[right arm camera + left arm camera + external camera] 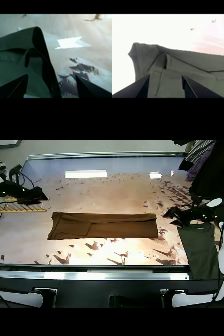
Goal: Fold the clothes and pants, and hang the long-sleeved shirts on hangers.
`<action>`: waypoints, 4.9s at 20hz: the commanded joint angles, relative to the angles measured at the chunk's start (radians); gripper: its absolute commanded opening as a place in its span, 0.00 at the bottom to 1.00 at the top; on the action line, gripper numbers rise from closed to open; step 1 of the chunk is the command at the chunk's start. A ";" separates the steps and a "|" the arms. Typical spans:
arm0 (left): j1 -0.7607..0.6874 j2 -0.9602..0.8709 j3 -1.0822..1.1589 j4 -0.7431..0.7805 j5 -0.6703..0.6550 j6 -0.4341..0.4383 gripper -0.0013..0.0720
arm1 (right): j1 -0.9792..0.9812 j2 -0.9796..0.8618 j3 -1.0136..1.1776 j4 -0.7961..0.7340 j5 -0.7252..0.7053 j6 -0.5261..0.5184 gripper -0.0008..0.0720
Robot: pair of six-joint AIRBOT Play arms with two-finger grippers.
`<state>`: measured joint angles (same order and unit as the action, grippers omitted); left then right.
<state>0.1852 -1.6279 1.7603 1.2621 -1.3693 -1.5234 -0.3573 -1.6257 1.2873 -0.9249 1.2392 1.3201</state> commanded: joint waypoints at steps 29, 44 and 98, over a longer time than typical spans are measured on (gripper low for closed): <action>-0.533 -0.129 -0.341 -0.529 0.470 -0.066 0.04 | 0.192 0.259 0.238 -0.206 0.218 0.201 0.06; -0.901 -0.502 -0.033 -0.838 0.679 -0.084 0.04 | 0.192 0.356 0.250 -0.164 0.200 0.304 0.06; -0.081 0.299 -0.079 -0.031 -0.190 -0.101 0.04 | 1.042 -0.130 0.261 0.375 -0.593 0.383 0.64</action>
<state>0.1032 -1.3289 1.6814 1.2324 -1.5600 -1.6230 0.6758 -1.7535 1.5410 -0.7078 0.6384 1.8351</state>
